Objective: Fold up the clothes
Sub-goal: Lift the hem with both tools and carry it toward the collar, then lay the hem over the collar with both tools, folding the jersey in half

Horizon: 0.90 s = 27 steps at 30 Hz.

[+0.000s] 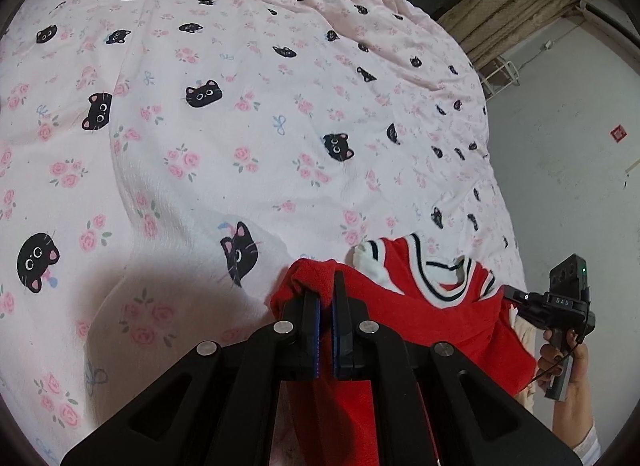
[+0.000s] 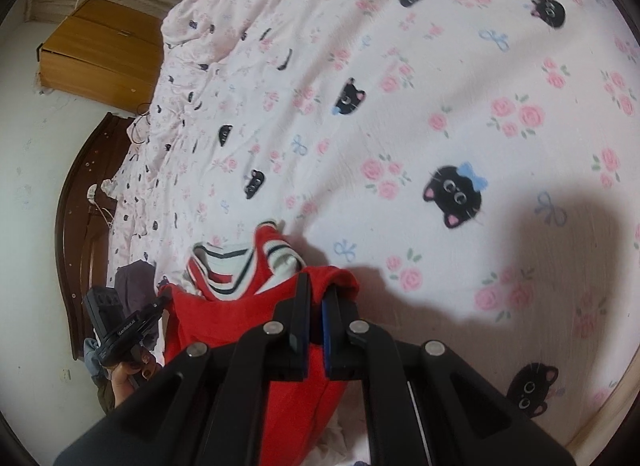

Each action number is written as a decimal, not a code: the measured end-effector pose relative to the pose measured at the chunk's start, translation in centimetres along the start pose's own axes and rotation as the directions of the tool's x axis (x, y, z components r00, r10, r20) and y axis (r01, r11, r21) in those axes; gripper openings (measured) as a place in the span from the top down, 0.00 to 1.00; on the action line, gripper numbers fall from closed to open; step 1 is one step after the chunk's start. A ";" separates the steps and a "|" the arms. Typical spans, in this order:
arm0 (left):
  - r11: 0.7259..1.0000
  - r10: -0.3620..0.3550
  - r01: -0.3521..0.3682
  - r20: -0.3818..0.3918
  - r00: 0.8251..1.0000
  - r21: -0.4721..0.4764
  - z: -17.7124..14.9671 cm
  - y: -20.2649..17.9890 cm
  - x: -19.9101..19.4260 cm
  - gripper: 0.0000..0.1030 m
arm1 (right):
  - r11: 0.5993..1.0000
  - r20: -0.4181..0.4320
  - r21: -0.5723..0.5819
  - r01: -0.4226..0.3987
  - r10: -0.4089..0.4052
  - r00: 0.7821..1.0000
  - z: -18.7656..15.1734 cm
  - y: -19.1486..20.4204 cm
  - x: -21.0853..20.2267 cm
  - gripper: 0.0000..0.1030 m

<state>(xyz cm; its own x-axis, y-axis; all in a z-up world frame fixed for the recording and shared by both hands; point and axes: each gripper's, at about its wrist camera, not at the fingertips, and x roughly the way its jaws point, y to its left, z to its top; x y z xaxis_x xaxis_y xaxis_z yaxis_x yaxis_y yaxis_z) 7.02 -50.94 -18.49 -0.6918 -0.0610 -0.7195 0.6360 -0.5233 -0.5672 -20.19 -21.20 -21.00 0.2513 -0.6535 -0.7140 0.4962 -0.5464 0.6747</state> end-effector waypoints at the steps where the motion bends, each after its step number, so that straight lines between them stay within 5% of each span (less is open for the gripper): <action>1: 1.000 -0.006 0.006 -0.003 1.000 -0.020 0.2 0.3 0.1 0.96 | 1.000 0.003 0.002 -0.008 0.008 1.000 0.1 0.1 -0.2 0.93; 6: 0.984 -0.065 0.062 -0.014 0.998 -0.168 0.6 2.5 0.6 0.95 | 0.996 0.025 0.085 -0.036 0.034 0.999 0.8 -1.0 -0.5 0.89; 7: 0.971 -0.096 0.091 -0.011 0.995 -0.220 0.5 3.1 0.6 0.94 | 0.993 0.035 0.110 -0.045 0.041 0.999 0.9 -1.3 -0.6 0.86; 10: 0.912 -0.186 0.170 -0.005 0.983 -0.374 0.2 5.2 0.9 0.93 | 0.981 0.066 0.182 -0.074 0.063 0.996 1.2 -2.4 -0.9 0.57; 14: 0.848 -0.250 0.248 0.060 0.966 -0.469 0.0 6.7 0.4 0.92 | 0.961 0.110 0.255 -0.105 0.079 0.991 1.5 -3.7 -1.4 0.55; 19: 0.823 -0.270 0.283 0.099 0.958 -0.492 0.1 7.2 -0.2 0.90 | 0.988 0.118 0.151 -0.042 0.024 0.993 1.2 -1.8 -2.4 0.55; 22: 0.803 -0.285 0.292 0.095 0.954 -0.519 0.0 7.4 0.1 0.80 | 0.998 0.107 0.053 0.018 -0.024 0.994 0.9 0.3 -2.6 0.55; 24: 0.778 -0.302 0.296 0.084 0.950 -0.554 -0.1 7.7 0.4 0.70 | 0.998 0.095 -0.027 0.064 -0.061 0.994 0.5 2.1 -2.5 0.55; 27: 0.767 -0.310 0.301 0.083 0.947 -0.567 0.0 7.6 0.1 0.70 | 0.978 0.067 -0.166 0.124 -0.114 0.991 -0.6 5.2 -1.8 0.55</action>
<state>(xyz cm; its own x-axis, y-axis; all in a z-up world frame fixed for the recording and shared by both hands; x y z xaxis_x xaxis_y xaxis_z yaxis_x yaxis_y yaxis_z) 11.73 -54.93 -22.87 -0.8808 0.0335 -0.4724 0.4736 0.0618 -0.8786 -17.62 -22.53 -16.33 0.1373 -0.6204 -0.7722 0.6546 -0.5282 0.5408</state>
